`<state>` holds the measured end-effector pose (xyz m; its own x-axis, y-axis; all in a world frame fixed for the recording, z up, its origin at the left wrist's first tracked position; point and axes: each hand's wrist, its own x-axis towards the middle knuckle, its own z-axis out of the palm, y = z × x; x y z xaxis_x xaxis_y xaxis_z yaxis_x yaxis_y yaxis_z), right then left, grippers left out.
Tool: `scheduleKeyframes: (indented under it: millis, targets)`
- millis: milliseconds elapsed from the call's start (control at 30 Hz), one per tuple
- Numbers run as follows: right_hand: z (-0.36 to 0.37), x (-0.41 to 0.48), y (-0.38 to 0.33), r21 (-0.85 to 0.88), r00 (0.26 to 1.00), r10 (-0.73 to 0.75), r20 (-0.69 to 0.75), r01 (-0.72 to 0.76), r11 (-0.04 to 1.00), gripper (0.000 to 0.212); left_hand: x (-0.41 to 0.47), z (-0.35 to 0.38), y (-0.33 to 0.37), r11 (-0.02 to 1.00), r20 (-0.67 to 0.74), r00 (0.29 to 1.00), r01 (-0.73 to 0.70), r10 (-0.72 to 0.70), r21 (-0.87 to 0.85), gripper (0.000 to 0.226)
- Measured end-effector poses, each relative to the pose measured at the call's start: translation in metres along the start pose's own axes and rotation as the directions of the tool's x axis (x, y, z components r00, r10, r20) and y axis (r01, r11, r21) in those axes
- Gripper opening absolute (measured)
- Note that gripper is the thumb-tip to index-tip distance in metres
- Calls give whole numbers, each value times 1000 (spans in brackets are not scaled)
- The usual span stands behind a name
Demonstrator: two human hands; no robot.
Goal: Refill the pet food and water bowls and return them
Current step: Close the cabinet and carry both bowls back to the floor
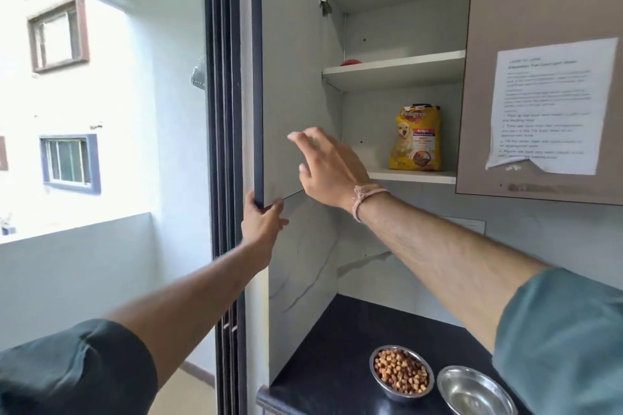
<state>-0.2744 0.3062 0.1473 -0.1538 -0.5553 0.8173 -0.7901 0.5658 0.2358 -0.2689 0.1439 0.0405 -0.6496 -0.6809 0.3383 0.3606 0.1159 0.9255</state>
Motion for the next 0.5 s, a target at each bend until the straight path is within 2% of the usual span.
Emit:
scheduleKeyframes:
  millis: [33, 133, 167, 233, 267, 367, 433, 500]
  targets:
    - [-2, 1, -5, 0, 1000, -12, 5, 12, 1000, 50, -4, -1, 4, 1000, 21, 1000, 10, -9, -21, 47]
    - [-4, 3, -13, -20, 999, -20, 39, 21, 1000, 53, -14, -4, 10, 999, 70, 998, 7, -3, -45, 12]
    - [-5, 3, -14, -21, 999, -7, 51, 8, 1000, 52, -17, -3, 9, 1000, 95, 995, 2, 1, -31, 15]
    - [-6, 2, -13, -28, 997, 35, 74, -33, 999, 51, -24, 4, 9, 999, 164, 986, 5, 0, -33, 43]
    - [-6, 1, -10, -41, 995, 57, 88, -53, 998, 51, -28, 9, 10, 1000, 202, 979, -12, 17, -27, 48]
    - [-4, -4, 0, -81, 985, 132, 115, -123, 989, 57, -37, 27, 11, 998, 289, 955, -67, 66, -6, 49]
    - [0, -8, 11, -99, 974, 200, 105, -190, 977, 61, -41, 42, 10, 992, 308, 948, -107, 80, 70, 54]
    - [2, -14, 25, -94, 956, 278, 90, -269, 958, 66, -46, 57, 11, 974, 321, 939, -176, 122, 144, 49]
